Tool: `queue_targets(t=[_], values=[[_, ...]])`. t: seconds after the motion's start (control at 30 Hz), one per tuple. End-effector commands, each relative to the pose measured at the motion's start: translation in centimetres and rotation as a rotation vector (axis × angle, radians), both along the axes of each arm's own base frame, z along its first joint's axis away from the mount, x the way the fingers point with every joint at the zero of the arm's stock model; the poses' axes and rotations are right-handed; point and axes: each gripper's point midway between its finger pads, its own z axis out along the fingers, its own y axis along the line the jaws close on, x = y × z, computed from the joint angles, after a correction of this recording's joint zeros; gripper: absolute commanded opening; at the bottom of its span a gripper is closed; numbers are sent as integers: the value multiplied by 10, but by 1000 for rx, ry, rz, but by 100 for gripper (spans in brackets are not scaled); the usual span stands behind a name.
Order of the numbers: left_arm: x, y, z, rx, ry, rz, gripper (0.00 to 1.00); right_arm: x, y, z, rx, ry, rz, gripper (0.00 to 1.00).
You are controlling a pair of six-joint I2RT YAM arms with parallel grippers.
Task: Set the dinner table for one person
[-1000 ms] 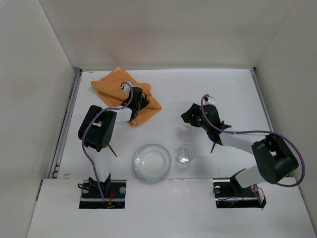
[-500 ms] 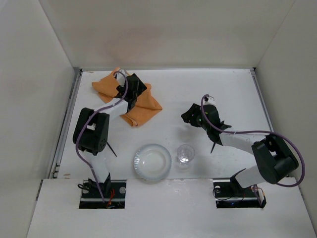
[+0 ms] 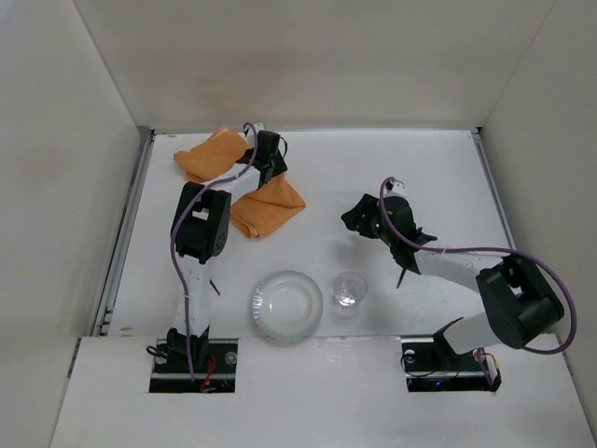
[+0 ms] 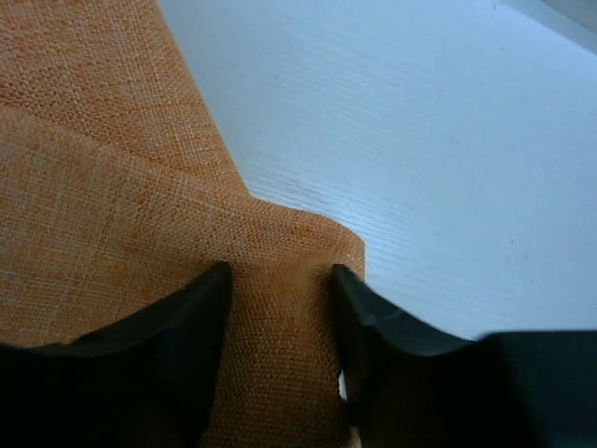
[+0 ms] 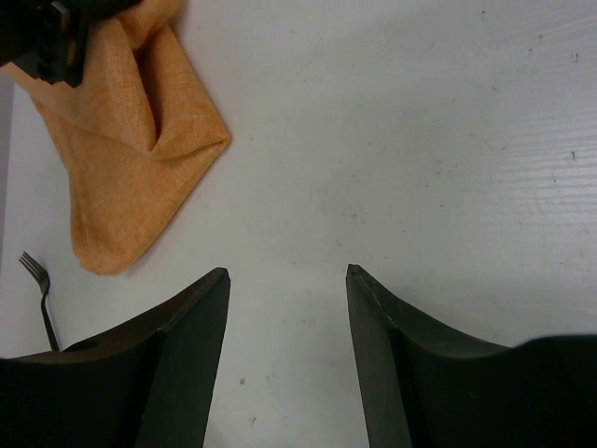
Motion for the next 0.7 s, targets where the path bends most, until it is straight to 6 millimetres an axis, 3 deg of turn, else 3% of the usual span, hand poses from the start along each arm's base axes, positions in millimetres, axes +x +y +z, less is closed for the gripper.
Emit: queue_targets(t=[0.0,0.07,0.17,0.27,0.47,0.53,0.67], values=[[-24,-22,-2,16,53,-128,38,8,1,30,36,-83,-12,59],[-28,-34,-3,20,58,-184,29,8,0,27,34,-78,-17,59],[-39,-68,1,15,56,-323,22,8,0,27,35,-76,-20,59],[-60,-110,4,10,55,-495,20,9,-7,29,33,-88,-44,59],[-96,-151,9,-20,67,-733,20,9,-17,36,38,-117,-93,59],[-104,-158,20,-24,41,-777,21,10,-20,34,37,-113,-112,59],[-98,-152,65,-11,-97,-696,43,11,-23,31,40,-104,-129,59]])
